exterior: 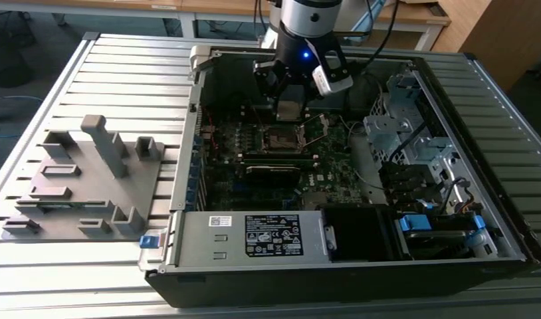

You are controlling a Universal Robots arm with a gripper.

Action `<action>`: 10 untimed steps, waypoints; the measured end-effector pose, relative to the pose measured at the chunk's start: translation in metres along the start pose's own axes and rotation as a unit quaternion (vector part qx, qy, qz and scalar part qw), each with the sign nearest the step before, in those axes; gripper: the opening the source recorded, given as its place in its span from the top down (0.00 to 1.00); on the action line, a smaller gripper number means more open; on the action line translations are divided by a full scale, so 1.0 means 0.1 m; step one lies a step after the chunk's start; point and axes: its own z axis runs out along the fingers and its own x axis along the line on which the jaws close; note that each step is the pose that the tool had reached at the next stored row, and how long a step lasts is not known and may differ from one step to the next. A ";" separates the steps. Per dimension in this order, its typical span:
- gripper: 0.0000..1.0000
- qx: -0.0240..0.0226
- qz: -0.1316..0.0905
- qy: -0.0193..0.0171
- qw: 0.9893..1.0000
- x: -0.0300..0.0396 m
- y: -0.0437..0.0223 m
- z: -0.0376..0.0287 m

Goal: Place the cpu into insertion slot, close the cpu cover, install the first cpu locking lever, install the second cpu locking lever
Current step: 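Place the cpu into insertion slot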

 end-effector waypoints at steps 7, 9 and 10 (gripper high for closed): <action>0.46 0.000 -0.001 0.000 1.000 0.000 -0.005 0.052; 0.46 0.000 -0.002 -0.001 1.000 0.000 -0.007 0.072; 0.46 0.000 -0.002 -0.001 1.000 0.000 -0.007 0.082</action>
